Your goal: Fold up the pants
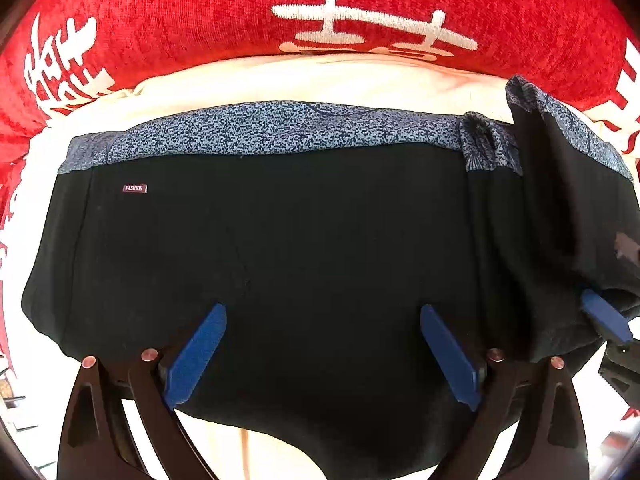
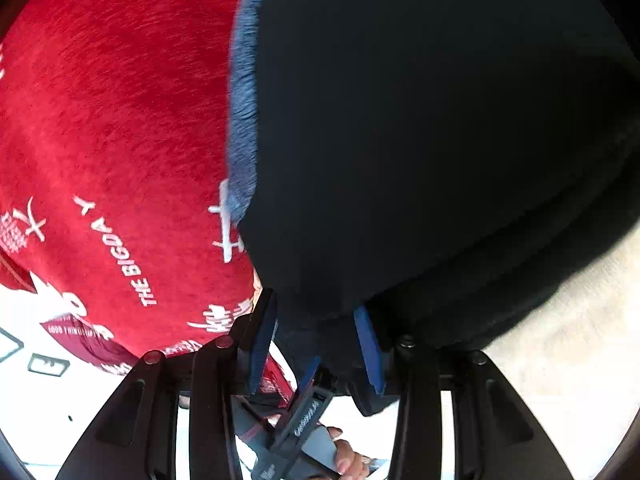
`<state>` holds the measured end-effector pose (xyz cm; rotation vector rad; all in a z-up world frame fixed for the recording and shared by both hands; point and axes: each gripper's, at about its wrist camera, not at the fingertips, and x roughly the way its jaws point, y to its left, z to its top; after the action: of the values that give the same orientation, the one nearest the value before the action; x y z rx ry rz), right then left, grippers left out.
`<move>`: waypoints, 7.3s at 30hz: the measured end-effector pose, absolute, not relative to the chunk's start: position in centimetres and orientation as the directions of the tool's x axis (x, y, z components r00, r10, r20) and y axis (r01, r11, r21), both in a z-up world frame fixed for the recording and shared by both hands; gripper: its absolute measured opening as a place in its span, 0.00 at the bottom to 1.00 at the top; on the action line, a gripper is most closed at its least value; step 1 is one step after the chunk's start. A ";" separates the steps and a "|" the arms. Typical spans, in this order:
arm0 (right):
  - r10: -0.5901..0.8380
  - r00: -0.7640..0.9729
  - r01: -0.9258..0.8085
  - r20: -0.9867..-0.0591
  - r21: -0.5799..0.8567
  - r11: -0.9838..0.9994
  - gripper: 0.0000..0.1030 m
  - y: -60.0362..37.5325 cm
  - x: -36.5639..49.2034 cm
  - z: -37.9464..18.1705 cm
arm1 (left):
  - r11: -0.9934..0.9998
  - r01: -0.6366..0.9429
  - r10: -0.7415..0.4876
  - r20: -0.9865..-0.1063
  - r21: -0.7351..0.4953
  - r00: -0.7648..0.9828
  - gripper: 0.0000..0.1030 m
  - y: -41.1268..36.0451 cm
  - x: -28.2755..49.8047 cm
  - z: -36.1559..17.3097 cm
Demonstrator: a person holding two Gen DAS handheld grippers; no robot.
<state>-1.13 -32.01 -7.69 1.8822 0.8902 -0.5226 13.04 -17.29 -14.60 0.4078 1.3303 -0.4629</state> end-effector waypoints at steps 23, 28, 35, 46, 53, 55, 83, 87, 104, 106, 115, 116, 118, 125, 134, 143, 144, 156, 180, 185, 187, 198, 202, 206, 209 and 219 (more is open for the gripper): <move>0.612 0.293 0.732 -0.735 0.584 0.351 0.51 -31.4 3.6 -2.2 | 0.851 0.523 -0.091 -0.967 0.048 0.237 0.97 -17.0 10.3 -7.6; 0.346 0.343 0.718 -0.873 0.482 0.502 0.53 -41.2 1.4 2.4 | 0.800 0.599 -0.189 -0.956 -0.017 0.225 0.97 -21.9 9.7 -5.6; 0.467 0.372 0.792 -0.802 0.537 0.290 0.32 -46.5 -0.7 -6.9 | 0.709 0.700 -0.270 -0.951 -0.090 0.152 0.97 -30.7 8.6 -7.2; 0.453 0.157 0.703 -0.877 0.422 0.573 0.35 -44.2 2.5 -6.3 | 0.715 0.697 -0.182 -0.977 -0.055 0.109 0.99 -29.4 7.0 -12.3; 0.340 0.088 0.721 -0.936 0.296 0.626 0.39 -43.3 1.7 -3.1 | 0.792 0.611 -0.123 -0.986 -0.028 0.115 0.99 -27.6 7.4 -10.4; 0.294 0.072 0.722 -0.953 0.253 0.644 0.40 -43.0 1.1 -1.3 | 0.803 0.595 -0.118 -0.984 -0.017 0.130 0.99 -26.5 7.0 -9.3; 0.363 -0.025 0.474 -0.932 0.309 0.825 0.71 -32.3 2.8 0.7 | 0.935 0.350 -0.107 -0.988 -0.062 0.110 0.99 -15.3 2.1 -5.8; 0.333 -0.053 0.514 -0.941 0.260 0.817 0.71 -30.0 2.6 1.2 | 0.921 0.384 -0.104 -0.991 -0.063 0.088 0.99 -12.7 3.4 -5.8; 0.318 -0.115 0.496 -0.941 0.223 0.839 0.71 -14.1 11.8 1.1 | 0.951 0.308 -0.063 -0.994 -0.032 0.091 0.99 3.1 13.3 -6.9; 0.325 -0.122 0.489 -0.938 0.228 0.842 0.71 -12.9 12.5 0.9 | 0.962 0.267 -0.077 -0.994 -0.052 0.082 0.99 4.2 14.2 -7.6; 0.346 -0.175 0.418 -0.922 0.249 0.874 0.71 -10.0 14.6 -0.6 | 0.984 0.110 -0.151 -0.985 -0.141 0.089 0.99 7.1 17.5 -9.2; 0.344 -0.177 0.410 -0.922 0.248 0.878 0.71 -9.9 14.7 -0.7 | 0.984 0.109 -0.149 -0.985 -0.140 0.085 0.99 7.1 17.7 -9.3; 0.347 -0.177 0.405 -0.921 0.253 0.879 0.71 -9.8 15.0 -0.7 | 0.984 0.110 -0.152 -0.984 -0.142 0.088 0.99 6.8 18.0 -9.4; 0.344 -0.192 0.413 -0.919 0.242 0.878 0.71 -10.2 15.2 -1.1 | 0.977 0.127 -0.184 -0.979 -0.172 0.088 0.99 6.0 18.8 -9.7; 0.346 -0.198 0.423 -0.917 0.238 0.874 0.71 -10.3 15.4 -1.3 | 0.972 0.091 -0.227 -0.969 -0.219 0.093 0.99 6.8 19.7 -10.7; 0.374 -0.199 0.435 -0.906 0.260 0.862 0.71 -10.0 15.6 -1.8 | 0.884 -0.017 -0.466 -0.883 -0.468 0.063 0.99 9.6 20.9 -13.5; 0.374 -0.202 0.433 -0.905 0.260 0.863 0.71 -10.0 15.6 -1.9 | 0.877 -0.015 -0.479 -0.875 -0.481 0.072 0.99 9.5 21.0 -13.7; 0.385 -0.206 0.434 -0.900 0.269 0.860 0.71 -9.5 15.5 -2.4 | 0.794 -0.056 -0.593 -0.792 -0.605 0.148 0.99 7.5 22.7 -13.3; 0.574 -0.177 0.298 -0.799 0.513 0.805 0.80 -12.9 37.2 -1.8 | 0.736 0.595 -0.083 -0.829 0.323 0.554 0.38 -5.8 15.5 -10.0; 0.507 -0.340 0.150 -0.792 0.487 0.860 0.80 -6.1 41.1 -4.8 | 0.740 0.589 -0.083 -0.826 0.324 0.558 0.38 -5.5 15.5 -9.6; 0.480 -0.382 0.123 -0.790 0.471 0.874 0.80 -4.4 41.5 -6.0 | 0.745 0.584 -0.078 -0.826 0.323 0.558 0.38 -5.3 15.5 -9.5; 0.616 -0.312 0.266 -0.723 0.556 0.788 0.14 -7.9 38.9 -6.4 | 0.740 0.612 -0.160 -0.810 0.280 0.564 0.38 -8.4 12.5 -4.4; 0.700 -0.175 0.317 -0.692 0.633 0.706 0.15 -12.4 36.5 -2.8 | 0.723 0.651 -0.248 -0.793 0.231 0.557 0.38 -10.9 10.6 -0.4; 0.765 -0.011 0.380 -0.644 0.705 0.599 0.15 -18.4 32.3 0.7 | 0.688 0.710 -0.346 -0.794 0.148 0.500 0.38 -14.5 8.3 3.1; 0.774 0.104 0.411 -0.624 0.736 0.538 0.15 -23.3 28.0 3.2 | 0.635 0.761 -0.393 -0.793 0.131 0.465 0.38 -18.8 5.3 4.8; 0.704 0.388 0.526 -0.595 0.770 0.361 0.15 -37.1 9.7 4.5 | 0.395 0.908 -0.448 -0.834 0.138 0.322 0.49 -32.9 -5.7 1.3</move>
<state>9.75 -37.15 4.51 1.2909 1.2628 0.1657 -5.70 -32.88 1.30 0.6843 0.8027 -0.9874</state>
